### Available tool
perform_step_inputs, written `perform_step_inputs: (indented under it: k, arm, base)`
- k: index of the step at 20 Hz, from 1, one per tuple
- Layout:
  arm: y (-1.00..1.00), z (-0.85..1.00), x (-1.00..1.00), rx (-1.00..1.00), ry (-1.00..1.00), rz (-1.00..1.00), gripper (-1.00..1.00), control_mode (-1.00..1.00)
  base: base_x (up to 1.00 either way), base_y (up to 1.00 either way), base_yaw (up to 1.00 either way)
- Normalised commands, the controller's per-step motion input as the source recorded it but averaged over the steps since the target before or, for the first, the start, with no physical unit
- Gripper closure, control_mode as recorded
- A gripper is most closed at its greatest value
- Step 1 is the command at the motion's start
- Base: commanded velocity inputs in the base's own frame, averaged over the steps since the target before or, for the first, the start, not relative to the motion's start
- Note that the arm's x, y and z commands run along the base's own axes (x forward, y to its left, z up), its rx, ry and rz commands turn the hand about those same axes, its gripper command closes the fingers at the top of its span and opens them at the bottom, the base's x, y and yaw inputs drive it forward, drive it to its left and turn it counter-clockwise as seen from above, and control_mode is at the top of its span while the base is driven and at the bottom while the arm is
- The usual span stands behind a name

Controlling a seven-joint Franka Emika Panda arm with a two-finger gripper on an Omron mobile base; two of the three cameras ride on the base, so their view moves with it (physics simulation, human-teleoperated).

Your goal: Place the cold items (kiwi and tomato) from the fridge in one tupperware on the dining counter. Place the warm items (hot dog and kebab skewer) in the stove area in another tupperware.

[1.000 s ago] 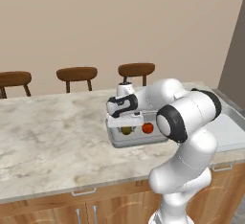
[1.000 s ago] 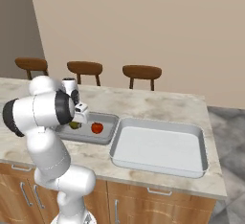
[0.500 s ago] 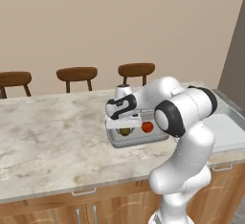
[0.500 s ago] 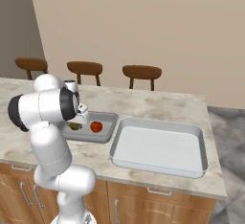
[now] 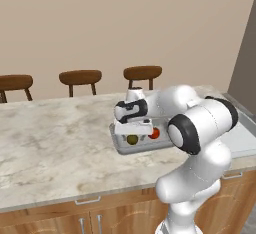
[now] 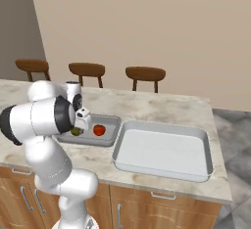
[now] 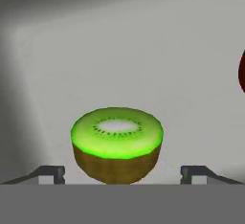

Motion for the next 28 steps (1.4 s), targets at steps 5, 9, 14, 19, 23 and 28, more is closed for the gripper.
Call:
perform_step_inputs:
  k: [5, 9, 14, 19, 23, 28]
  arm:
    - [-0.23, 0.56, -0.70, 0.02, -0.15, -0.14, -1.00, -1.00]
    - [0.00, 0.91, -0.72, 0.00, -0.29, -0.08, -1.00, -1.00]
    - [0.00, 0.97, -0.87, 0.00, -0.31, -0.01, -1.00, -1.00]
    - [-0.02, 0.85, -0.99, -0.02, -0.27, 0.05, -1.00, -1.00]
    - [-0.11, 0.86, -0.75, -0.06, -0.14, 0.12, -1.00, -1.00]
    - [-0.30, 0.79, -0.65, -0.08, -0.16, 0.20, -1.00, -1.00]
  base:
    - [0.00, 0.00, 0.00]
    - [0.00, 0.00, 0.00]
    - [0.00, 0.00, 0.00]
    - [0.00, 0.00, 0.00]
    - [0.00, 0.00, 0.00]
    - [0.00, 0.00, 0.00]
